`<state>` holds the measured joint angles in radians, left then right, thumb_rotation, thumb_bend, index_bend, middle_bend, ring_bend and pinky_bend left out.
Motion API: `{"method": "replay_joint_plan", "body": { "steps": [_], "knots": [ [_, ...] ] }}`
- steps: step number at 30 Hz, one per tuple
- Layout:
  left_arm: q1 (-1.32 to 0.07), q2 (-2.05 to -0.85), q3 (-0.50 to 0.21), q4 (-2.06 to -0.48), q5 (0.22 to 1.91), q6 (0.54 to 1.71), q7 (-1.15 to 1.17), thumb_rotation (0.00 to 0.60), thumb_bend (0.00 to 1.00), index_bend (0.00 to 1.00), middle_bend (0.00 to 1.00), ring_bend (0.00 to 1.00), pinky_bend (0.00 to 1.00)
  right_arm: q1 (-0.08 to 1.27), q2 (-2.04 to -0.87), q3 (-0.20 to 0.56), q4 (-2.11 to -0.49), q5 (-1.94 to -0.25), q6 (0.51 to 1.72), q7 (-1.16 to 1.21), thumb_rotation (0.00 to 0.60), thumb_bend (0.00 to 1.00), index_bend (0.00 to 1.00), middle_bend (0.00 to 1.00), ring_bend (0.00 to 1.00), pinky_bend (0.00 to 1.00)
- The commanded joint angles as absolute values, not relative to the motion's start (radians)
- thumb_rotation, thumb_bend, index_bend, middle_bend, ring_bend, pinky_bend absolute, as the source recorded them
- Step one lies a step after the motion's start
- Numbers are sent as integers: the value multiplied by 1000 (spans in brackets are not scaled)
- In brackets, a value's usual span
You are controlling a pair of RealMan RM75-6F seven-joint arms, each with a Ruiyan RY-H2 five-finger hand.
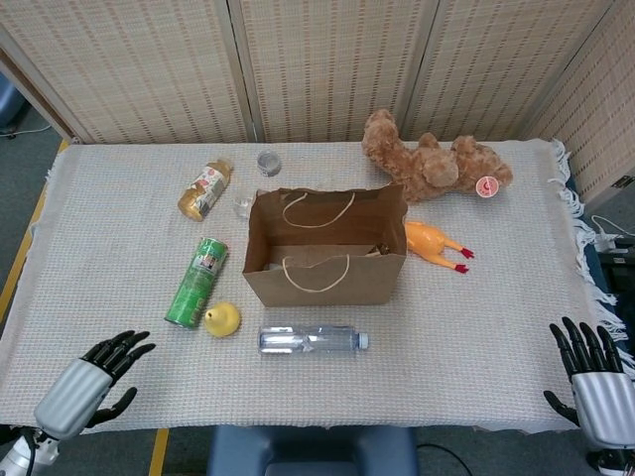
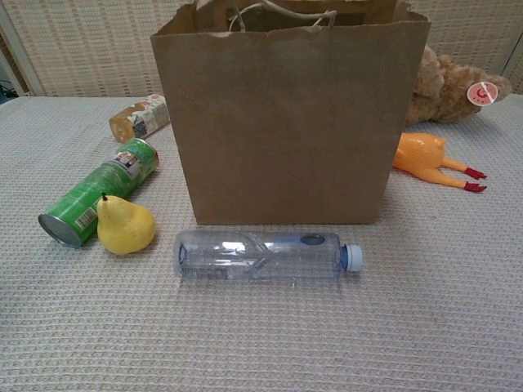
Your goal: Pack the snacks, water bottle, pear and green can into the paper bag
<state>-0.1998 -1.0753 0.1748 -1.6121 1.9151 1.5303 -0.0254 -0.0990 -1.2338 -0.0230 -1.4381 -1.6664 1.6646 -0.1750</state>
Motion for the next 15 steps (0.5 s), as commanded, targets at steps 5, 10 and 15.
{"method": "replay_joint_plan", "body": {
  "steps": [5,10,15],
  "knots": [
    [-234,-1234,217,-1411,2188,1626,-29,600,391,130,64,79,251,-99,-1234,-23,-1438,-1666,1664,-174,600,0,11,0,0,0],
    [-289,-1260,205,-1475,2182,1527,-12,600,388,127,61,76,244,-99,-1234,-23,-1437,-1666,1664,-168,600,0,11,0,0,0],
    [-353,-1280,179,-1551,2148,1404,14,600,387,105,42,56,234,-98,-1233,-23,-1437,-1666,1664,-165,600,0,11,0,0,0]
  ]
}}
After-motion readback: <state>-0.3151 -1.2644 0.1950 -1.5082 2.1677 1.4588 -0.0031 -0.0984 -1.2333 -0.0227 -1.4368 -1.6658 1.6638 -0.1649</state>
